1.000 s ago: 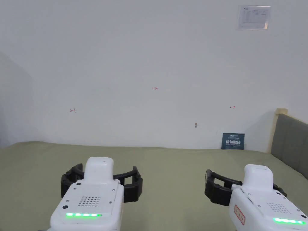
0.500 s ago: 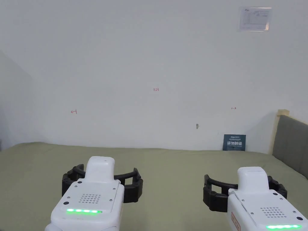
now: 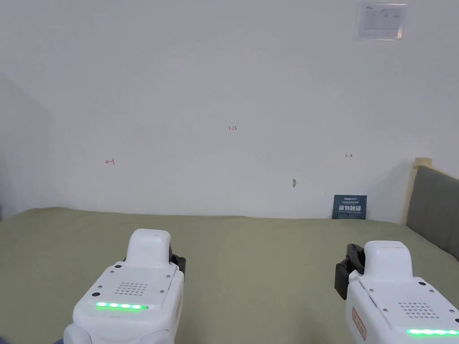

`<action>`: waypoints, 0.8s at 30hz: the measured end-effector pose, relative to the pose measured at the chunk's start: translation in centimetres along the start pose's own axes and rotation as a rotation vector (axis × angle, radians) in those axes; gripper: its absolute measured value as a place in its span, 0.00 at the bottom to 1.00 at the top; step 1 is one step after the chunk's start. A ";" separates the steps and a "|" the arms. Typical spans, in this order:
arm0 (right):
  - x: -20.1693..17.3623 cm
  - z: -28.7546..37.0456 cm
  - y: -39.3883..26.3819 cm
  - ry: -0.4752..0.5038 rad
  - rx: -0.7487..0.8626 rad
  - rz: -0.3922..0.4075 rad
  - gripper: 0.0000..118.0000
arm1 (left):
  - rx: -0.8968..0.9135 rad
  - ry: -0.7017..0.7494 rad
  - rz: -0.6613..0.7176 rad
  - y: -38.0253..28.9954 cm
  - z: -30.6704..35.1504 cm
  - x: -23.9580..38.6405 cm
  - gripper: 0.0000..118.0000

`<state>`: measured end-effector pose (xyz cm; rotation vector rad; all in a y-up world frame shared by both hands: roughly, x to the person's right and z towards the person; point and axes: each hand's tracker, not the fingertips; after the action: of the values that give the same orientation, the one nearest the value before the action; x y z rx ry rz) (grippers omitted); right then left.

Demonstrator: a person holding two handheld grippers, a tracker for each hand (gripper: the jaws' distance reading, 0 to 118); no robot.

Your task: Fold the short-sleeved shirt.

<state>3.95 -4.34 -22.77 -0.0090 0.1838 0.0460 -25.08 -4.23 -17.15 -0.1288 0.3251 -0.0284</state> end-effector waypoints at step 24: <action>-15.9 -2.9 -0.7 0.418 -0.032 -0.006 0.05 | -0.077 0.374 0.055 -1.1 5.6 -16.6 0.00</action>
<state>-12.19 -5.80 -22.74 -0.0516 0.6005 0.0410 -38.97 -3.80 -6.48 -0.1915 0.7031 0.0156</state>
